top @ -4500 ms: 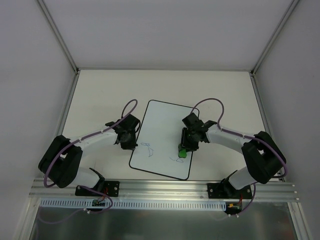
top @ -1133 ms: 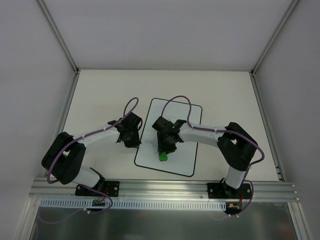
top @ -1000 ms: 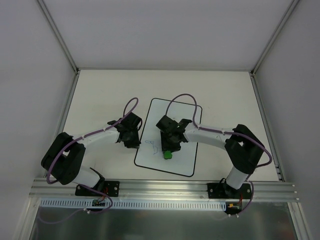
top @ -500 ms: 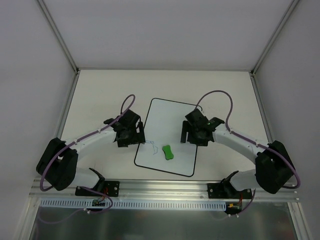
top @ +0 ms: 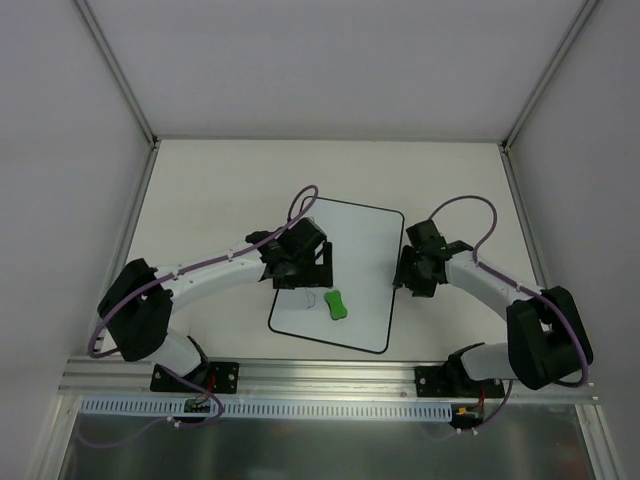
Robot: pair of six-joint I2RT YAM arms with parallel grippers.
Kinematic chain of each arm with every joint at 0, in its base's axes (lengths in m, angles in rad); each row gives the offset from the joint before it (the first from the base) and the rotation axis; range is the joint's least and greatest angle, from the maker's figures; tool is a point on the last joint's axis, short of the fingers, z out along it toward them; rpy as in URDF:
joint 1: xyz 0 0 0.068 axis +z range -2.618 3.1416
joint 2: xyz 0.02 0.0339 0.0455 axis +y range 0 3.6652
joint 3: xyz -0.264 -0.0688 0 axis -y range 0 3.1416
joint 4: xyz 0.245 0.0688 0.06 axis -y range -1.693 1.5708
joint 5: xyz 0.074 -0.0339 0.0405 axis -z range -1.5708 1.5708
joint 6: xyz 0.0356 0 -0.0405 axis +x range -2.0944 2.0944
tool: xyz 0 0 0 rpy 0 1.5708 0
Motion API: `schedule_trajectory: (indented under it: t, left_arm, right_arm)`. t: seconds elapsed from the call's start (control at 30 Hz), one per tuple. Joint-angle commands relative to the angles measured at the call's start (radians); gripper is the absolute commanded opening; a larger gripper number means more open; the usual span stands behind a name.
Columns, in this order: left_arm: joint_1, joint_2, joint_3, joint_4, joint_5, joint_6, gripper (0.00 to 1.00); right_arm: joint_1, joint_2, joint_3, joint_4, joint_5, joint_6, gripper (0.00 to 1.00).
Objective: Erase the whiteboard
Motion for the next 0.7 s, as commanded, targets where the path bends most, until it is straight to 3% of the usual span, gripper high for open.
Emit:
schedule_trajectory:
  t: [0.0,0.67]
  left_arm:
    - [-0.045,0.078,0.071,-0.021,-0.039,-0.04,0.98]
    - [-0.16,0.275,0.191,-0.03,-0.079,-0.128,0.91]
  right_arm:
    - [-0.006,0.046,-0.015,0.076,-0.044,-0.014,0.53]
    - [-0.005,0.124,-0.074,0.188,-0.122,0.013,0.21]
